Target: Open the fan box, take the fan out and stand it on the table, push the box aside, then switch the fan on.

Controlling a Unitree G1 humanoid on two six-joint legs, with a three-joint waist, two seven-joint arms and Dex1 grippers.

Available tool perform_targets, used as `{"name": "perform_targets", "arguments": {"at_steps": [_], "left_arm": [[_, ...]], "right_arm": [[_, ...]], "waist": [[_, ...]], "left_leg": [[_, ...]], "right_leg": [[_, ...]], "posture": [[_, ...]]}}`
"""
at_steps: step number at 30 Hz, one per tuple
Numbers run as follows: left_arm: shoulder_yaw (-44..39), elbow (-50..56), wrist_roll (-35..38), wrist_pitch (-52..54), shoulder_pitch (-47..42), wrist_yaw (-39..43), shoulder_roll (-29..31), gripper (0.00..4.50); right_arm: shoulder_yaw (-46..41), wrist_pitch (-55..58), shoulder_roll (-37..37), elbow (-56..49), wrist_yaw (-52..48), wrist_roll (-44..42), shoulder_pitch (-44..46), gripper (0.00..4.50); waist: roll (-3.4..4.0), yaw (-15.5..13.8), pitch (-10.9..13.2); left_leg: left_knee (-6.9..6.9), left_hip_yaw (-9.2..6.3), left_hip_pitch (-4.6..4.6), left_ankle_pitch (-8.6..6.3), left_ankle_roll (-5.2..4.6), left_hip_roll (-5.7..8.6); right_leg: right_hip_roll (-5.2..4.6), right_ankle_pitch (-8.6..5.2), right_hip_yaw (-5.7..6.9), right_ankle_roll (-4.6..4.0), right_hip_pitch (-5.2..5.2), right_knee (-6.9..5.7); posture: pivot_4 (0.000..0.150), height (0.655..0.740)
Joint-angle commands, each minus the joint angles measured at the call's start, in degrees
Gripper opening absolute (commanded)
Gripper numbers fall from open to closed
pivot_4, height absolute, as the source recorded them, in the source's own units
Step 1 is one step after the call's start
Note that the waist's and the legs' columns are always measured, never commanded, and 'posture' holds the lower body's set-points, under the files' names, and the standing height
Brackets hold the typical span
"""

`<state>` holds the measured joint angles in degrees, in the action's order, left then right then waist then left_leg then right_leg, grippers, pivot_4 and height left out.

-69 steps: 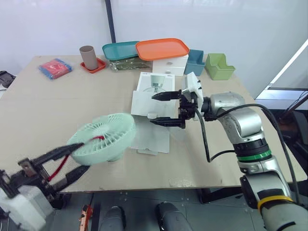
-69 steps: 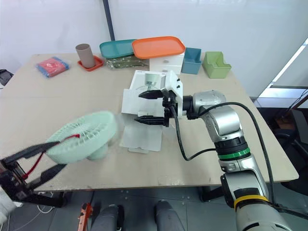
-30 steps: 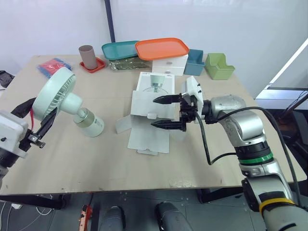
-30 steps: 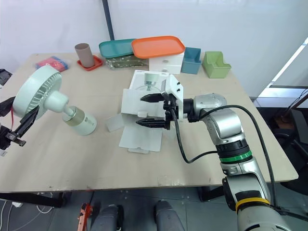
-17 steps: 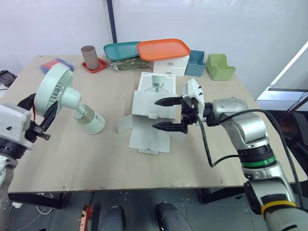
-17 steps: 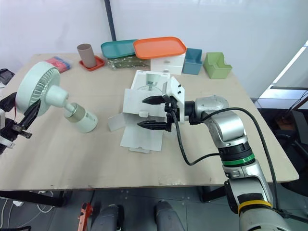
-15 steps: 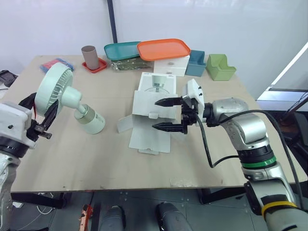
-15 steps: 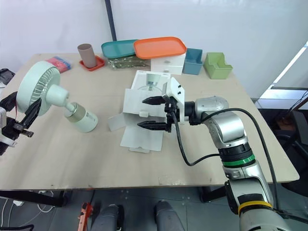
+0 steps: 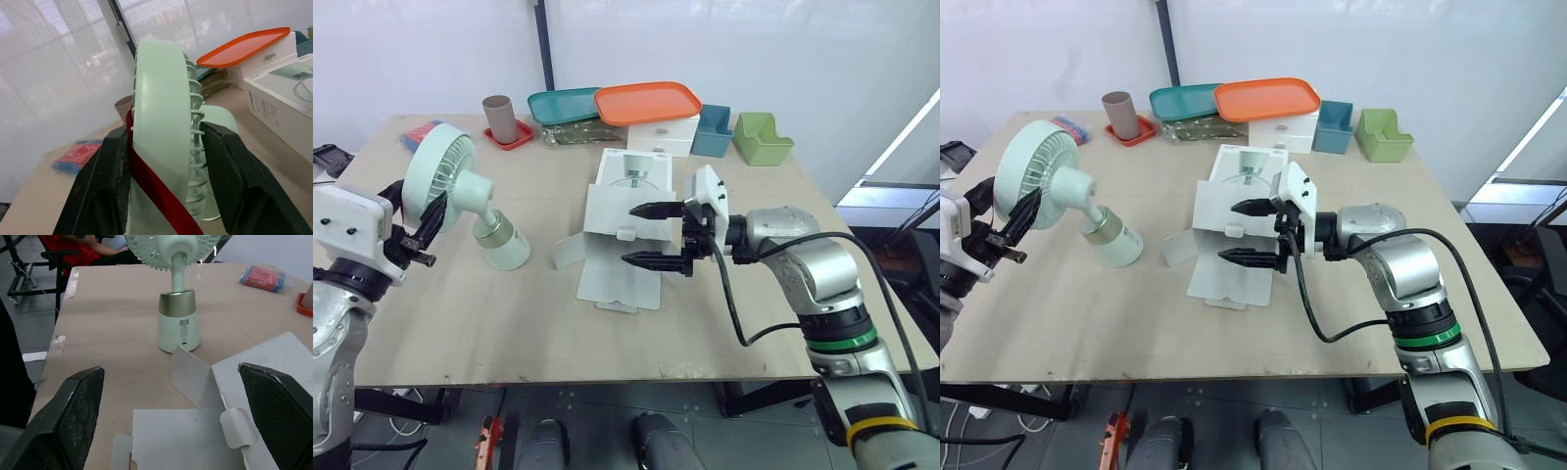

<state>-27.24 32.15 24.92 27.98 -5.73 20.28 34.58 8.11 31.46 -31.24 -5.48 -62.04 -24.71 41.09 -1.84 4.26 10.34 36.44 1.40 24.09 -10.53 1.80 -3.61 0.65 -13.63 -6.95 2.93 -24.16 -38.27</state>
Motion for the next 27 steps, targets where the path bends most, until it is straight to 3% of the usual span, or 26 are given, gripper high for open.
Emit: {"name": "perform_targets", "arguments": {"at_steps": [1,25,27], "left_arm": [[3.05,-1.48,3.11,5.29,0.80,-0.64,-2.39,1.76],[-1.92,-3.29,9.12,8.44,-0.96,-4.80,-3.35,1.76],[-1.56,-3.35,8.97,8.32,-1.18,-4.86,-3.37,2.76]], "right_arm": [[-2.57,0.73,-0.84,-3.41,1.29,-1.30,0.06,4.50],[-1.91,-0.06,-1.67,-2.81,1.65,-1.29,0.59,4.50],[-1.90,-0.21,-1.68,-2.45,1.48,-1.23,0.76,4.50]], "waist": [[0.03,0.05,-0.02],[0.08,0.07,-0.09],[0.08,0.10,-0.09]], "left_leg": [[0.00,0.00,-0.02,0.01,0.01,0.02],[0.00,-0.01,-0.09,0.03,0.00,0.08],[0.00,-0.01,-0.09,0.03,0.00,0.08]], "right_leg": [[0.00,0.03,-0.04,0.02,0.00,0.00],[-0.02,0.04,-0.08,0.03,0.05,0.02],[-0.02,0.04,-0.09,0.03,0.03,0.02]], "posture": [[0.150,0.7400],[0.150,0.7400],[0.150,0.7400]]}}
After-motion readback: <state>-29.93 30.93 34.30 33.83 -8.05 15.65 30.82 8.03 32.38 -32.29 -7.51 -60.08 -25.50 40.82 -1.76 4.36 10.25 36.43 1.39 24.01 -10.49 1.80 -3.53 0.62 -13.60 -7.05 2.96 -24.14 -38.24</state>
